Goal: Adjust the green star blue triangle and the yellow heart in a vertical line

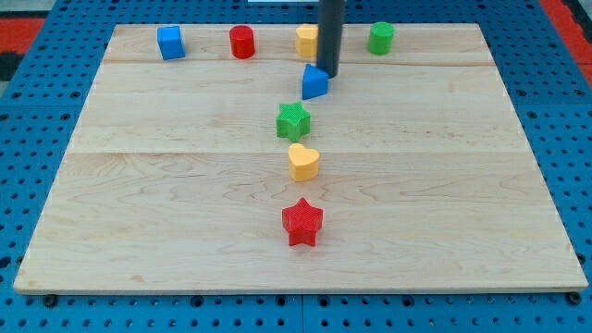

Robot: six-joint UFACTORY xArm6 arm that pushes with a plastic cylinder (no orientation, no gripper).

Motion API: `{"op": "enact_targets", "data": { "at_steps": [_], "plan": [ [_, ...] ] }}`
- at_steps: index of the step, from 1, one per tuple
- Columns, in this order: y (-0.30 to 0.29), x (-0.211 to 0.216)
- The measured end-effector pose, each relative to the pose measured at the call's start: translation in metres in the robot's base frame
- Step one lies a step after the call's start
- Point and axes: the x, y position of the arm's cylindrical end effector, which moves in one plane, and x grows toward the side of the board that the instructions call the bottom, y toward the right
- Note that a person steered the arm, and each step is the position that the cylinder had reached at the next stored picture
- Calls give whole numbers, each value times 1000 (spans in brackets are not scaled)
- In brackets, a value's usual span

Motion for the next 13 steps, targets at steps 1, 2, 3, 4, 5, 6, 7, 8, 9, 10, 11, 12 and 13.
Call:
{"op": "enact_targets", "data": {
  "at_steps": [1,2,3,4,5,6,7,8,9,10,11,12,13],
  "plan": [
    [17,16],
    [50,42],
    [41,58],
    [8,38],
    [-19,31],
    [-8,55],
    [-22,63],
    [-36,38],
    [-36,33],
    [-36,30],
    [-36,20],
    [-6,37],
    [45,60]
  ]
}}
